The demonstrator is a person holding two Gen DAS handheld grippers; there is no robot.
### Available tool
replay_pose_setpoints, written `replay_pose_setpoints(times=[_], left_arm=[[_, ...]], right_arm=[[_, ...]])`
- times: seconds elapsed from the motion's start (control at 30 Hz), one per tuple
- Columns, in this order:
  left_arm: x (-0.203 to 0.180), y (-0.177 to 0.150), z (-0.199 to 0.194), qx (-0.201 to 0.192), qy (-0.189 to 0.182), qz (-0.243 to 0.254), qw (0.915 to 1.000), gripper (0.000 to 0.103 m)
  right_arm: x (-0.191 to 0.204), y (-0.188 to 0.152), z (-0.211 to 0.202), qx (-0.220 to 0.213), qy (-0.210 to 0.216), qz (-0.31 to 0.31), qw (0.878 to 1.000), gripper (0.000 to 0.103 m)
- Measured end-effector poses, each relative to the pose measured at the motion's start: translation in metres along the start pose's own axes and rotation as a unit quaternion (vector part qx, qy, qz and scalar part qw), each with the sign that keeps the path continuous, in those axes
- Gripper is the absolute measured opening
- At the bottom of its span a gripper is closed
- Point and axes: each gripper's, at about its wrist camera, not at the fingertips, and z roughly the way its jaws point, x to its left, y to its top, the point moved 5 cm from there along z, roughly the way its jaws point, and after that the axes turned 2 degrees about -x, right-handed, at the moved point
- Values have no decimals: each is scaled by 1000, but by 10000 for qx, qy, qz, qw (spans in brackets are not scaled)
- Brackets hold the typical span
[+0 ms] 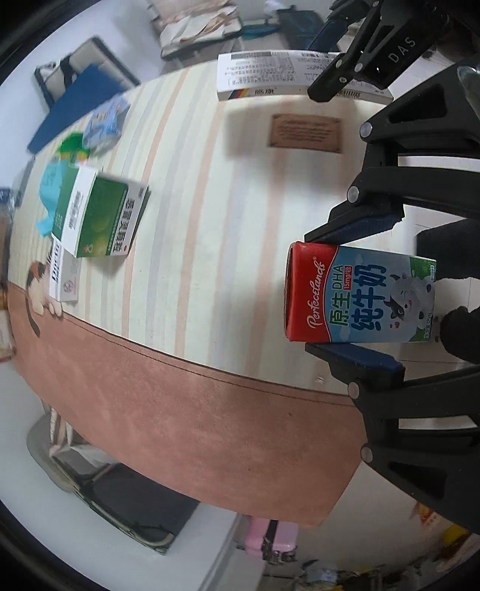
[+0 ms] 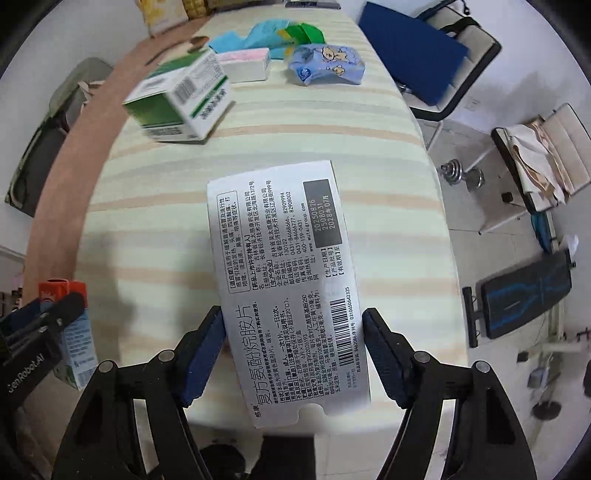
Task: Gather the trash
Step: 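Hold the milk carton in the left tool while the right tool grasps the white leaflet, then carry the carton and leaflet over the bin and open both tools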
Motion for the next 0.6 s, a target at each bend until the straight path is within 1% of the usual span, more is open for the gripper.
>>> replay_pose_setpoints(times=[0.1, 0.13, 0.17, 0.2, 0.23, 0.3, 0.37, 0.43, 0.5, 0.6], left_arm=[[12, -18, -15, -133, -219, 185, 9995, 47], [15, -26, -23, -180, -296, 244, 9991, 47], [20, -35, -29, -219, -383, 296, 9986, 47], [24, -41, -34, -247, -464, 346, 9980, 47], [30, -53, -38, -272, -568, 410, 9972, 47], [37, -72, -45, -256, -712, 502, 9959, 47], [45, -98, -47, -124, -938, 579, 9938, 47], [50, -121, -41, 84, -1127, 630, 9916, 47], [55, -144, -29, 344, -1307, 617, 9889, 47], [58, -180, 11, 788, -1451, 690, 9839, 47]], right_arm=[[22, -58, -6, -143, -10, 182, 9997, 76], [25, -70, -5, -174, 8, 266, 9995, 76], [43, -91, -19, -191, 11, 337, 9992, 76], [53, -105, -31, -216, 18, 432, 9988, 76], [62, -119, -41, -237, 38, 534, 9983, 76], [73, -158, -56, -244, 61, 709, 9972, 76], [87, -194, -70, -184, 120, 897, 9957, 76], [95, -226, -70, -68, 187, 1105, 9937, 76], [103, -262, -61, 141, 264, 1296, 9911, 76], [111, -312, -29, 552, 401, 1533, 9858, 76]])
